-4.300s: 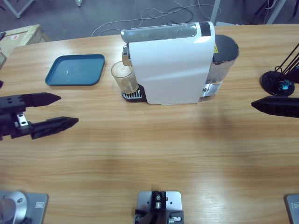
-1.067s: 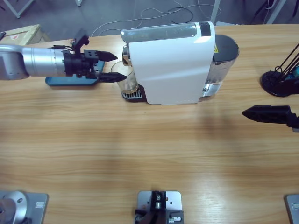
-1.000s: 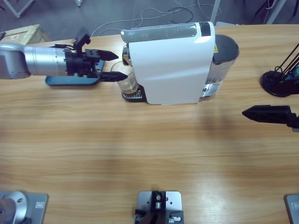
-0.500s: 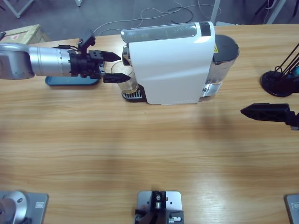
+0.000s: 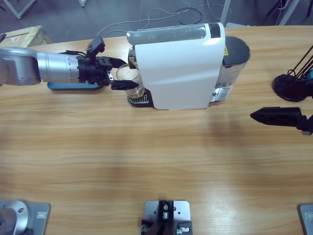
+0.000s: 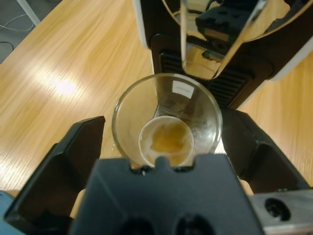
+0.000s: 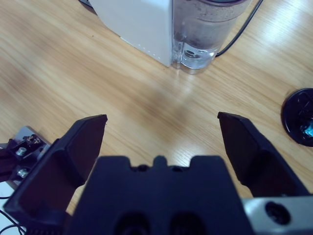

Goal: Pour coffee

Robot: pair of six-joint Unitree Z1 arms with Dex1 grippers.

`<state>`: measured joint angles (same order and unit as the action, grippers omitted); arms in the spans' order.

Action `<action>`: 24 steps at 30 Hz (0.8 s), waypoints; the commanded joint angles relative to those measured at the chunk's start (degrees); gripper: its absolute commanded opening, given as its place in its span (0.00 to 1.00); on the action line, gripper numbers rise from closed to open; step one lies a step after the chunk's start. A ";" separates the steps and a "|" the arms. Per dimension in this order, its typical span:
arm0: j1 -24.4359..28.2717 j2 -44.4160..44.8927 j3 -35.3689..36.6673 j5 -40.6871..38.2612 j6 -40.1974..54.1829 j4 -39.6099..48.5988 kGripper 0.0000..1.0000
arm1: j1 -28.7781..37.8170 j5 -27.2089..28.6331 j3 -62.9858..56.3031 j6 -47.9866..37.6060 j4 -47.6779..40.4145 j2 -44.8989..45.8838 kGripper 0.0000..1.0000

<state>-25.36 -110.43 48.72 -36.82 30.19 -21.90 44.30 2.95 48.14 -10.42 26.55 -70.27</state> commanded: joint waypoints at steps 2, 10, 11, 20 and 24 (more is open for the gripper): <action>-0.66 -3.04 -0.56 0.88 0.82 -0.76 0.24 | -0.02 -0.67 -1.28 -0.55 -0.44 -1.43 1.00; 1.54 0.09 -4.07 0.72 0.41 -0.77 0.00 | -0.80 -0.61 -1.08 -0.55 -0.18 -0.28 1.00; 2.31 1.74 -5.09 0.38 0.48 -0.77 0.00 | -0.80 -0.58 -1.01 -0.53 -0.18 -0.13 1.00; 9.47 14.37 -7.59 12.11 -6.18 -1.44 0.00 | -0.80 -0.23 0.06 0.11 0.09 1.58 1.00; 11.73 12.85 -7.59 26.17 -12.05 -2.21 0.00 | -0.80 -0.24 -0.50 0.05 0.24 2.11 1.00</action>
<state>-16.94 -98.97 42.22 -26.80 25.24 -22.72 44.01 2.95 48.59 -10.42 26.54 -69.72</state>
